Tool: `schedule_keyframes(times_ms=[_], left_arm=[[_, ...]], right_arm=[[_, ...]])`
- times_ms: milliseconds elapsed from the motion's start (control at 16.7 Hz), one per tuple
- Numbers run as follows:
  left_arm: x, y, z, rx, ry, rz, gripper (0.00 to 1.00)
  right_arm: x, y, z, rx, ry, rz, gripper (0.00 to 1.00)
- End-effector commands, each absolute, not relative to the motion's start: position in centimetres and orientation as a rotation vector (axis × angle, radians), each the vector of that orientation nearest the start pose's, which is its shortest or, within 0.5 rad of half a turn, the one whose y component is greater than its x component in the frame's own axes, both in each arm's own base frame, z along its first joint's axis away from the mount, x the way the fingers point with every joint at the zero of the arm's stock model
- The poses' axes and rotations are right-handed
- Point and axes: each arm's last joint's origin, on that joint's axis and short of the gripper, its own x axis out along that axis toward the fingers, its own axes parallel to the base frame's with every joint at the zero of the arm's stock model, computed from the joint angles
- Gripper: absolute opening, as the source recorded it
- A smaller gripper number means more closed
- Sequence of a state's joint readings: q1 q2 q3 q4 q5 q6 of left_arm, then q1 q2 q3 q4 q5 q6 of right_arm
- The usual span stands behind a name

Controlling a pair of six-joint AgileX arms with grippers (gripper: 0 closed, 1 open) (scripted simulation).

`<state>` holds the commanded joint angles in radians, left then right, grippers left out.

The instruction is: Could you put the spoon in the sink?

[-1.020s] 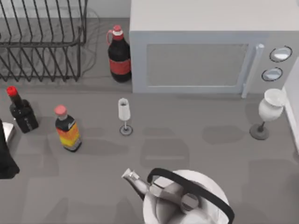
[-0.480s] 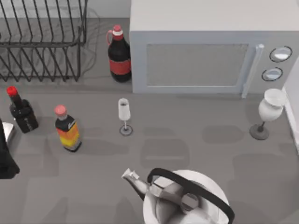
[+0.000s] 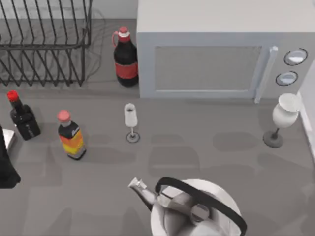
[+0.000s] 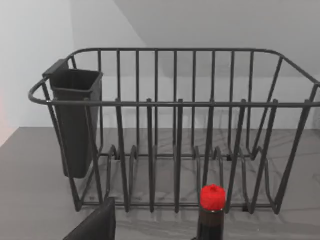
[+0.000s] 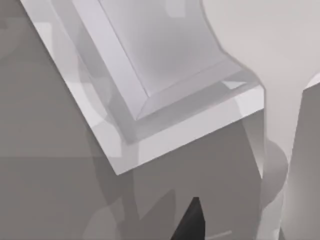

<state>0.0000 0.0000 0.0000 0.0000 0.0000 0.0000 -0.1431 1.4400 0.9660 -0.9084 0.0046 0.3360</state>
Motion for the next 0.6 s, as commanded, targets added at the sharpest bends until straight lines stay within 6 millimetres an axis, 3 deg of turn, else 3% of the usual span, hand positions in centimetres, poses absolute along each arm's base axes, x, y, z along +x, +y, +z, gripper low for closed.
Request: schedule_keyframes(times_ms=[240, 600], left_arm=[[10.6, -0.1, 16.0, 0.0, 0.0, 0.0, 1.0], [10.6, -0.1, 16.0, 0.0, 0.0, 0.0, 1.0]], right_arm=[[23.8, -4.5, 21.6, 0.43, 1.391, -0.401, 0.0], [24.0, -4.5, 21.5, 0.432, 1.397, -0.402, 0.0]])
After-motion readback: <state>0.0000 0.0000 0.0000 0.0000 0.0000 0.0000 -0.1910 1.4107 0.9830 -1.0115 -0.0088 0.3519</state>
